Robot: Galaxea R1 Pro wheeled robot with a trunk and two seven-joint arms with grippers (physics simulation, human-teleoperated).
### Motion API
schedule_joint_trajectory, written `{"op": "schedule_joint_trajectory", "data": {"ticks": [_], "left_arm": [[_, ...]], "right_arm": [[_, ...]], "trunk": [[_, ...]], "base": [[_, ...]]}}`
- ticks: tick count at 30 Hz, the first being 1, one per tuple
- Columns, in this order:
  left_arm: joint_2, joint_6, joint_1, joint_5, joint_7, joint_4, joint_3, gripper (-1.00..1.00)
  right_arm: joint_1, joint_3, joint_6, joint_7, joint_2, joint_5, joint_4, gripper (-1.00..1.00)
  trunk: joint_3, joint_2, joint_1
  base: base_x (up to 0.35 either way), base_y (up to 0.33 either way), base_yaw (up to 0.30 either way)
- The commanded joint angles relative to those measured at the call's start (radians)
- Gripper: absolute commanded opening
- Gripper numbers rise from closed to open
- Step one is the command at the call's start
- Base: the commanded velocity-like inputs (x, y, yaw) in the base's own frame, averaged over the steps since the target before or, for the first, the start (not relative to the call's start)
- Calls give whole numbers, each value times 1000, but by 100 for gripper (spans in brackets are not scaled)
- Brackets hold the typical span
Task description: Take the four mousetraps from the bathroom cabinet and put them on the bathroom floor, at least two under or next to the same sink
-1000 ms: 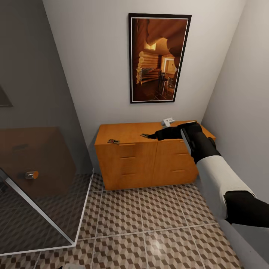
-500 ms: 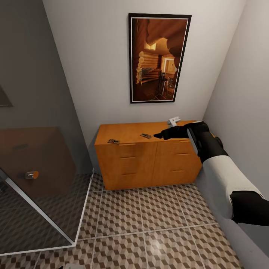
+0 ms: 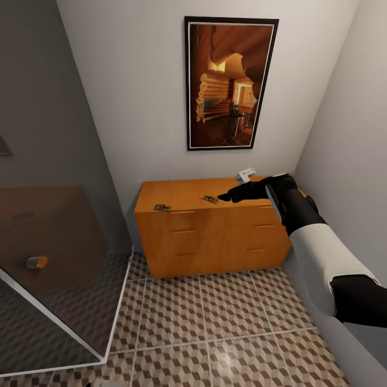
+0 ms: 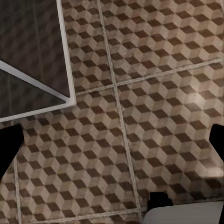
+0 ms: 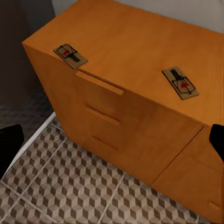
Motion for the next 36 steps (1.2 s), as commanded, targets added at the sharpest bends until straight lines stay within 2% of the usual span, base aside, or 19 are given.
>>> {"op": "schedule_joint_trajectory", "data": {"ticks": [1, 22, 36], "left_arm": [[-1, -5, -1, 4, 3, 3, -9, 100], [0, -5, -1, 4, 3, 3, -9, 100], [-1, -5, -1, 4, 3, 3, -9, 100]], "right_arm": [[-1, 4, 1, 8, -1, 11, -1, 100], [-1, 16, 1, 11, -1, 10, 12, 100], [0, 17, 1, 12, -1, 9, 16, 100]], "trunk": [[-2, -2, 1], [-2, -2, 1], [-2, -2, 1]], "base": [[274, 0, 0], [295, 37, 0], [56, 5, 0]]}}
